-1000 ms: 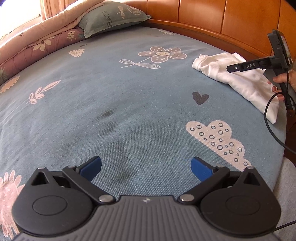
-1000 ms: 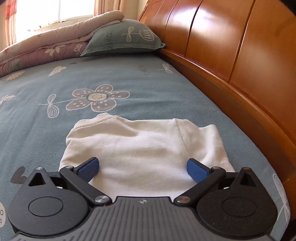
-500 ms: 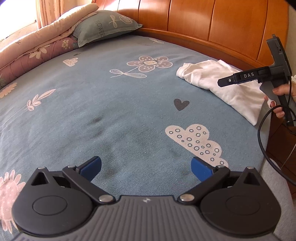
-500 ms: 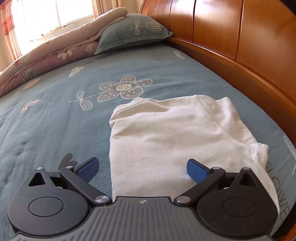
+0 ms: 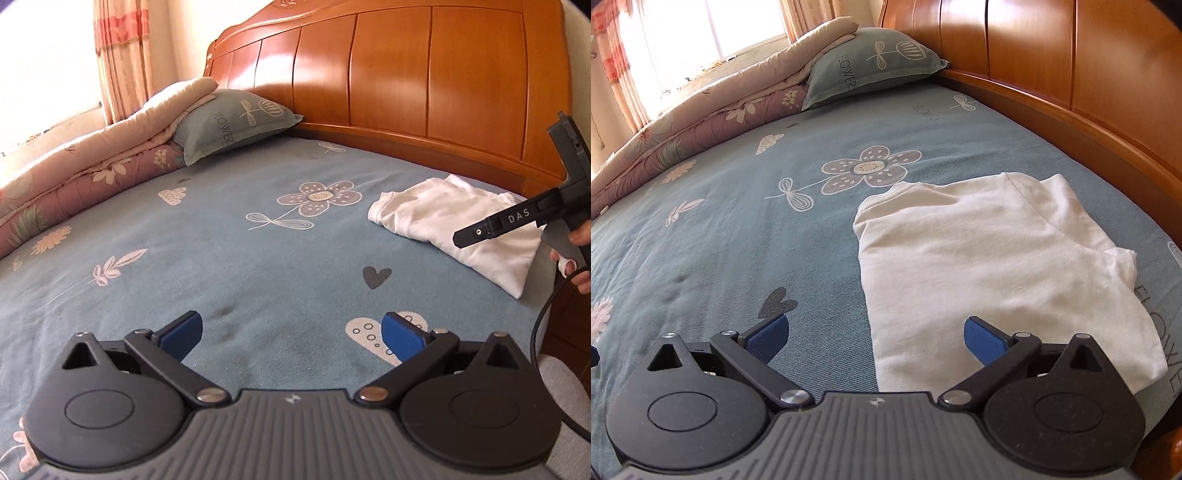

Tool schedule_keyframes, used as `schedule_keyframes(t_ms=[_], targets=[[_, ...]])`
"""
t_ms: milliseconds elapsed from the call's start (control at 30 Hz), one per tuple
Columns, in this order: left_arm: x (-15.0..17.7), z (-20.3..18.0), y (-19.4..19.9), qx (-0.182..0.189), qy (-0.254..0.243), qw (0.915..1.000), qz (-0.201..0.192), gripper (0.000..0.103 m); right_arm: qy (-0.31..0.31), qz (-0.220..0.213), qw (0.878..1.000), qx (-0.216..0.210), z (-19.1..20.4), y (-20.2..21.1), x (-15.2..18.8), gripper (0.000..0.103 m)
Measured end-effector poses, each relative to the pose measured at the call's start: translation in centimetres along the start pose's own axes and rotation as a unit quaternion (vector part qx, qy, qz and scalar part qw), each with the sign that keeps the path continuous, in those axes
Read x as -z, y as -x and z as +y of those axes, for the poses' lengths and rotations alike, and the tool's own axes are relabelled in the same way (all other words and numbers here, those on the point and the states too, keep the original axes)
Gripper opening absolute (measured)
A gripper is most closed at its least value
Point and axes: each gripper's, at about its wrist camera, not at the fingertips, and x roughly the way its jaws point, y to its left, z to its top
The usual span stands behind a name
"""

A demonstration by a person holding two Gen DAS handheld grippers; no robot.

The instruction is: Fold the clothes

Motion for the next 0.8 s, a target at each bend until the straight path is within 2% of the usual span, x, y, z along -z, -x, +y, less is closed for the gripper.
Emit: schedule_keyframes(t_ms=[100,200,367,533,633,800], targets=[[-0.6,-0.4,-0.5,0.025,-0.001,0.9995,0.019,0.102,-0.002,-0.003,1.0,0.002,0.4,1.5,0.9,0.103],[-0.8,-1.3,-0.7,0.023,0.002,0.9994,0.026,0.102,0.002,-0.003,1.0,0.009,1.1,3.3,2.1,0.103],[-1.1,-2.8,-0.1,0.029,0.009,0.9995,0.012,0.102,0.016,-0.016,0.999,0.024,2.3,7.4,4.3,0.103],[-1.3,-3.4,1.0,0.062,0.049,0.9969,-0.002,0.102,0.011,-0.041,0.998,0.043,3.1,10.8,6.4,0.103],[-1.3,-3.4,1.5,0.089,0.077,0.993,0.003,0.102,0.001,-0.043,0.998,0.053,3.5,11.9,7.8,0.103],[-1.2,-4.4,2.8,0.089,0.063,0.994,-0.008,0.102,-0.003,-0.036,0.997,0.061,4.9,12.9,9.9,0.103]])
